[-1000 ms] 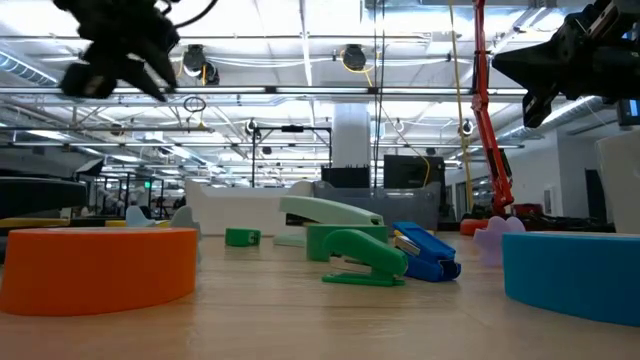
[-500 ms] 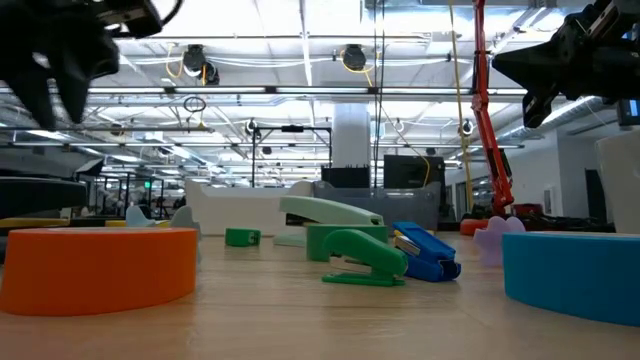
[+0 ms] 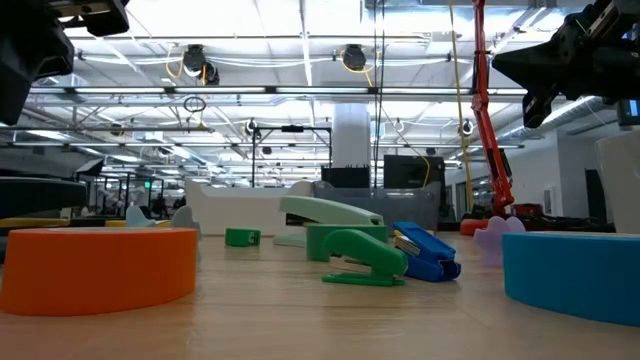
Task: Pick and place Stapler, Stapler remover, tape
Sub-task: Put the large black stapler into the white bin
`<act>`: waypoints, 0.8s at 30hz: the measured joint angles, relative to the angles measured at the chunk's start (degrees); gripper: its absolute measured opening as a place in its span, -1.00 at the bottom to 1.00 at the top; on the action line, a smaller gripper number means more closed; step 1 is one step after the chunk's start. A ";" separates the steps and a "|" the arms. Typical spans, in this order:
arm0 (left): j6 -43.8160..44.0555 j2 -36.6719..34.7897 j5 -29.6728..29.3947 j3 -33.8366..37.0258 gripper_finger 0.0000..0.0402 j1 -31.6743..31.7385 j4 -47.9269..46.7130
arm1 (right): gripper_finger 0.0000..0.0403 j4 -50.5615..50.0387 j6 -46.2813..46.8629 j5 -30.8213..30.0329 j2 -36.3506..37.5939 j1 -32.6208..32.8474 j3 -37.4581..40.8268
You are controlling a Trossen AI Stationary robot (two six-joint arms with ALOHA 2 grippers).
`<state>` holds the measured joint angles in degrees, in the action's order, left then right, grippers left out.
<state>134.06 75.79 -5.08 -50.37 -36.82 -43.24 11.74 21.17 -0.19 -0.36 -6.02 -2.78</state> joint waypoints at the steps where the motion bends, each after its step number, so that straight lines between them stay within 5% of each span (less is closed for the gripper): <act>1: -0.01 0.00 0.00 0.00 -0.53 -0.02 0.02 | -0.90 0.00 0.00 0.00 0.00 0.00 0.01; 18: -5.98 0.00 0.04 0.00 -0.53 -0.04 0.34 | -0.90 -1.26 0.00 -0.02 0.02 0.02 0.01; 24: -6.09 0.00 0.84 0.00 -0.35 -0.04 3.16 | -0.90 -1.28 0.00 -0.02 0.01 0.00 0.01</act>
<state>127.97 75.79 -4.24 -50.37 -36.86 -40.09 10.46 21.17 -0.21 -0.36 -6.02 -2.76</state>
